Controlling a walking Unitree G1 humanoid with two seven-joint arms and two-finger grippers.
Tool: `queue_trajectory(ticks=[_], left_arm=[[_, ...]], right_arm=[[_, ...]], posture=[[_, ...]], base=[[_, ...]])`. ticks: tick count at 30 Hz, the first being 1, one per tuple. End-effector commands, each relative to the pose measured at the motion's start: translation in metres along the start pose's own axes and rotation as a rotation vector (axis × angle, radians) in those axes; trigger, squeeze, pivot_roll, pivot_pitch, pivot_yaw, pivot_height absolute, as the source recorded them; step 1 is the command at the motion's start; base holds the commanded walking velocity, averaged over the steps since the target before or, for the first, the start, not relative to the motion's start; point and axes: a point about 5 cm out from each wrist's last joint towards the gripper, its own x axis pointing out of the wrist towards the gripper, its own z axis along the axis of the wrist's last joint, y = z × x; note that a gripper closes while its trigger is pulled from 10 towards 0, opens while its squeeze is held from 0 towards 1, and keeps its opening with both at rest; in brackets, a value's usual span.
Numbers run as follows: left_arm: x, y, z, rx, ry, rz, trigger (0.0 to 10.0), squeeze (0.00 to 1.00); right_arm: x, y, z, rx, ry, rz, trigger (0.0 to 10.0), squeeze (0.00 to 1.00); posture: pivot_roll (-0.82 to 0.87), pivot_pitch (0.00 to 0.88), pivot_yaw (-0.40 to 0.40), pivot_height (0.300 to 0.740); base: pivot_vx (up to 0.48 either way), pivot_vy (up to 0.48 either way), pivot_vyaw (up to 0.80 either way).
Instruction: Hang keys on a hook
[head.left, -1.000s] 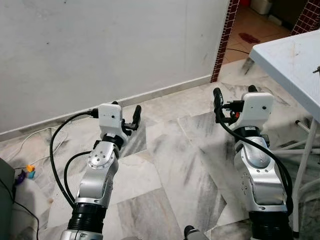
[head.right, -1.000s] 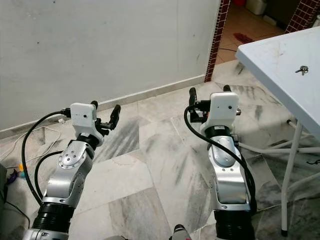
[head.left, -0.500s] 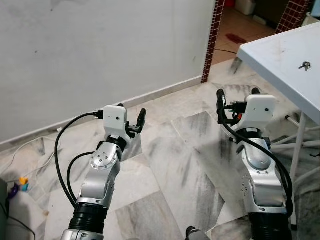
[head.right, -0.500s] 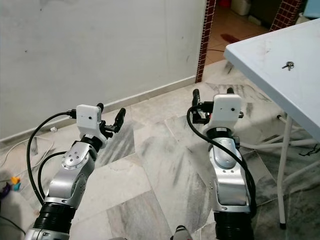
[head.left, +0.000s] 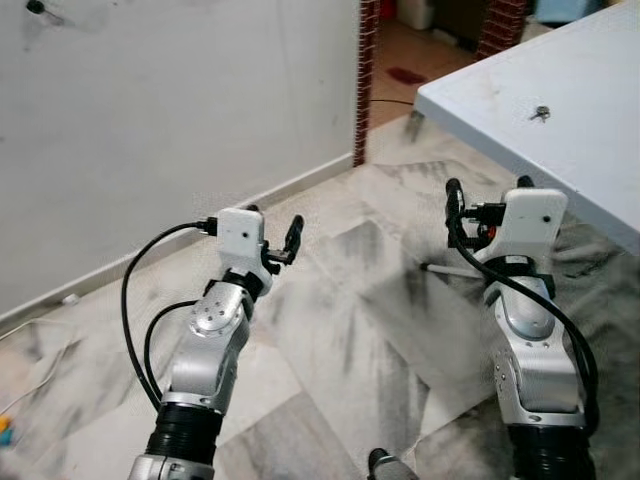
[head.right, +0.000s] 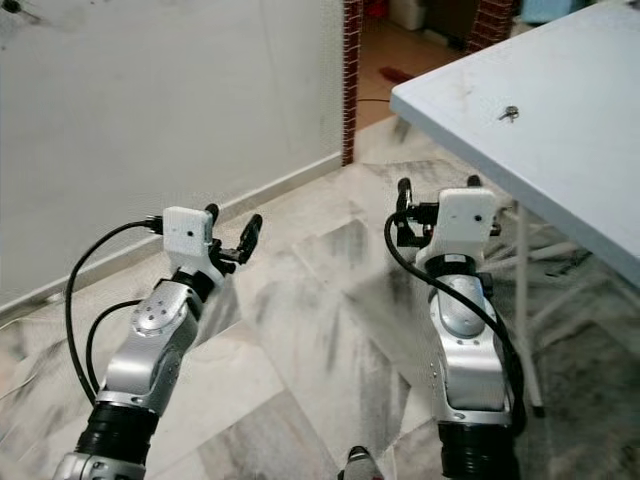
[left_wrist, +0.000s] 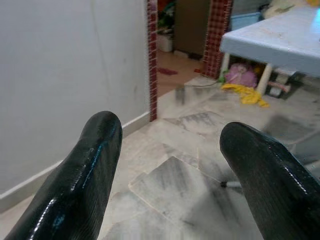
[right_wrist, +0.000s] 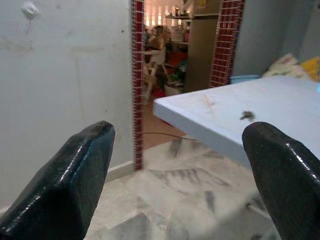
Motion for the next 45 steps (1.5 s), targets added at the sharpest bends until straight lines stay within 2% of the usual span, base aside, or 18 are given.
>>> queue_trajectory(ticks=[1,26,30,34,45], left_arm=[[0.0015,-0.0011,0.0018,-0.01,-0.003,0.003,10.0,0.0],[0.0001,-0.0012,-0.002,-0.028,0.005,0.038,10.0,0.0],[0.0006,0.0011,0.0004,-0.074,-0.01,0.046,10.0,0.0],[0.0009,0.0033,0.003,-0.064,-0.023,0.05,10.0,0.0],[0.002,0.0057,0.0055,-0.066,-0.034,0.046,10.0,0.0]], right_arm=[[-0.0005,-0.0035,0.0027,-0.012,-0.008,-0.006,10.0,0.0],[-0.0014,-0.0031,0.0009,-0.023,0.01,0.02,10.0,0.0],[-0.003,-0.0007,0.0027,-0.028,-0.001,0.035,10.0,0.0],[-0.0037,-0.0005,0.0025,-0.03,0.0,0.036,10.0,0.0],[-0.0046,-0.0008,0.0019,-0.032,0.001,0.03,10.0,0.0]], posture=[[-0.08,0.135,0.108,0.74],[-0.08,0.153,0.084,0.74],[-0.09,0.154,0.086,0.74],[-0.09,0.154,0.086,0.74],[-0.09,0.154,0.097,0.74]], base=[[0.0,0.0,-0.79],[0.0,0.0,-0.79],[0.0,0.0,0.0],[0.157,0.0,0.0],[0.468,0.0,0.0]])
